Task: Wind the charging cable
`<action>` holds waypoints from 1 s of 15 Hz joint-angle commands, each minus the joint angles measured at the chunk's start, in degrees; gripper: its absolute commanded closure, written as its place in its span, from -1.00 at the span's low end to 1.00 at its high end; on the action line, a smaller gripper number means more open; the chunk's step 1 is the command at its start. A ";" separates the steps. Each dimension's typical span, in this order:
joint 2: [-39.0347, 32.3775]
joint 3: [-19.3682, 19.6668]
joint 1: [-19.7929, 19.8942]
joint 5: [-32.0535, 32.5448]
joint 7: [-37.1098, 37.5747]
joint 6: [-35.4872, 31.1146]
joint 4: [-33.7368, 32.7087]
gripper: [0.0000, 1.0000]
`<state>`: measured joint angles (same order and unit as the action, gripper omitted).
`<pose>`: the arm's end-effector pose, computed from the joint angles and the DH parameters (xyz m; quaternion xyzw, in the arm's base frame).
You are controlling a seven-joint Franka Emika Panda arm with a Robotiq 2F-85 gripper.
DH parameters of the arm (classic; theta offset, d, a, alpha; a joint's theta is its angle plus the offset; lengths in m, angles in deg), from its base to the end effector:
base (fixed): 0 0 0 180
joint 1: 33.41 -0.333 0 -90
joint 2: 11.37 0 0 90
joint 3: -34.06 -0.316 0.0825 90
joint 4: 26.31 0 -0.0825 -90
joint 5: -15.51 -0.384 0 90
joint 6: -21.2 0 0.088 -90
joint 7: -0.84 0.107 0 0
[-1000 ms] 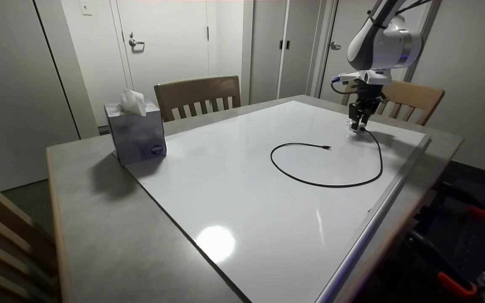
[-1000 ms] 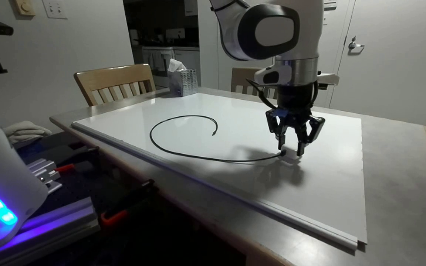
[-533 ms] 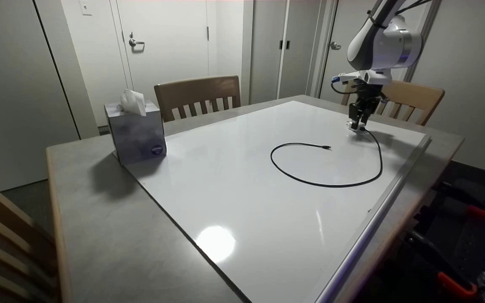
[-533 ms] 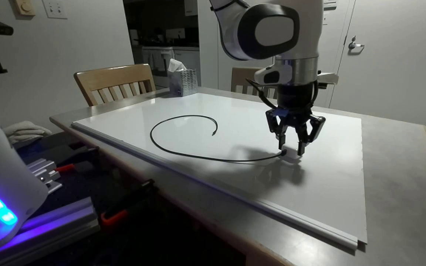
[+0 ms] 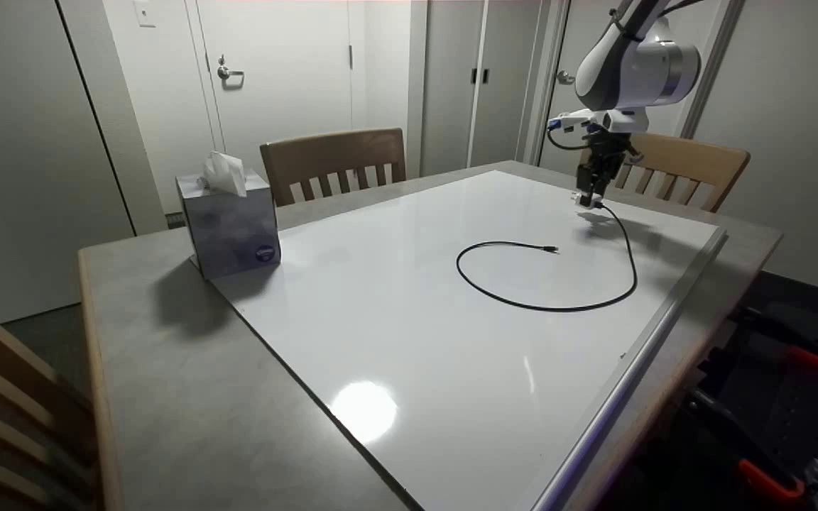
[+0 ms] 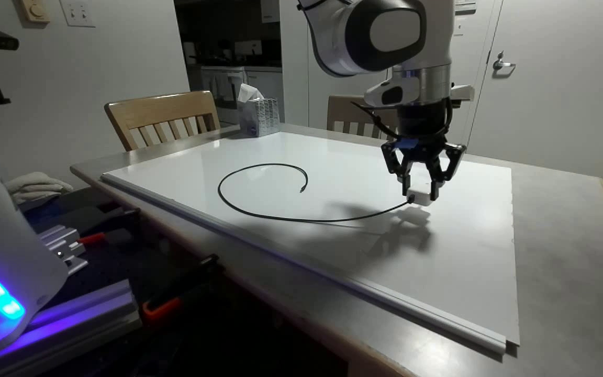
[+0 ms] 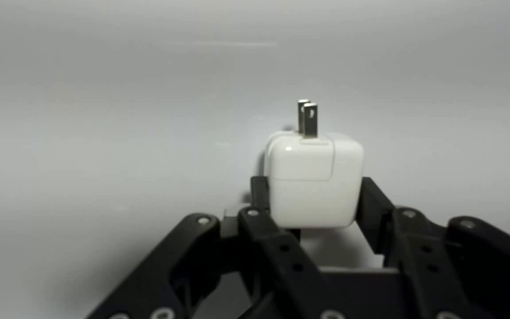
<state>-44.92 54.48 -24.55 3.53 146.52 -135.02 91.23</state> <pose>0.5244 -0.2997 0.1776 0.0153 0.9964 -0.0762 0.0341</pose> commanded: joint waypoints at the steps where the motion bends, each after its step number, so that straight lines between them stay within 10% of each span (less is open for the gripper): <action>1: -0.04 -0.12 -0.12 0.14 0.12 0.18 -0.52 -0.01; 13: -0.14 0.01 -0.07 0.14 0.20 0.18 -0.26 -0.01; 14: -0.14 0.01 -0.07 0.14 0.20 0.18 -0.26 0.49; 15: -0.20 -0.20 0.02 0.26 -0.50 -1.36 -0.23 0.49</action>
<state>-45.00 54.55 -24.72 3.60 146.69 -134.93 91.11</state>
